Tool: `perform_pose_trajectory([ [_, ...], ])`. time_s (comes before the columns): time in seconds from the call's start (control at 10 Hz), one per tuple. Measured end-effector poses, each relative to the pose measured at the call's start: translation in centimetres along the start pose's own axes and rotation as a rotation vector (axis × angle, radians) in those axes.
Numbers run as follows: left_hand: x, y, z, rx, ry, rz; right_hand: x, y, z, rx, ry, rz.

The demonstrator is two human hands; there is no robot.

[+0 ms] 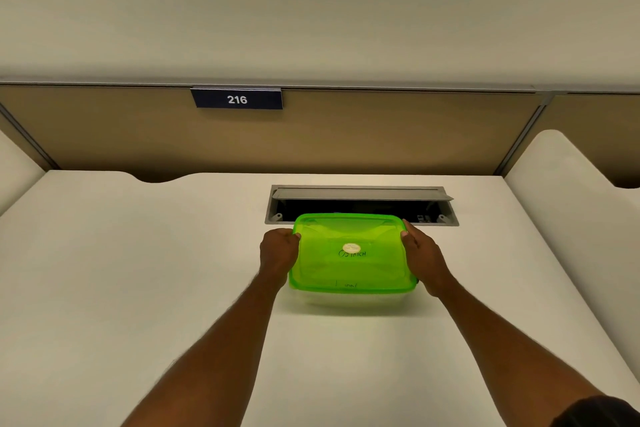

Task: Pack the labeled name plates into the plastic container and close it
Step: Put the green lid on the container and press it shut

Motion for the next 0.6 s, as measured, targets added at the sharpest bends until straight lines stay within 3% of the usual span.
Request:
perform_pose_trajectory([
  [0.4, -0.4, 0.5, -1.5, 0.009, -0.124, 0.083, 0.8, 0.2, -0.4, 0.009, -0.003, -0.065],
  [0.5, -0.5, 1.0, -2.7, -0.014, -0.201, 0.09, 1.6, 0.8, -1.0, -0.038, 0.001, -0.075],
  [0.6, 1.0, 2.0, -4.3, -0.092, -0.198, 0.1, 1.1, 2.7, -2.6, -0.233, -0.004, -0.131],
])
Point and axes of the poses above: each hand's wrist, its own z-axis towards the middle knuckle, its own y-axis out of the back of the hand, x = y × z, the point moved 5 cm from there along z, towards the middle knuckle, and after that the axes turned 12 degrees about z, right-handed, at the moved point
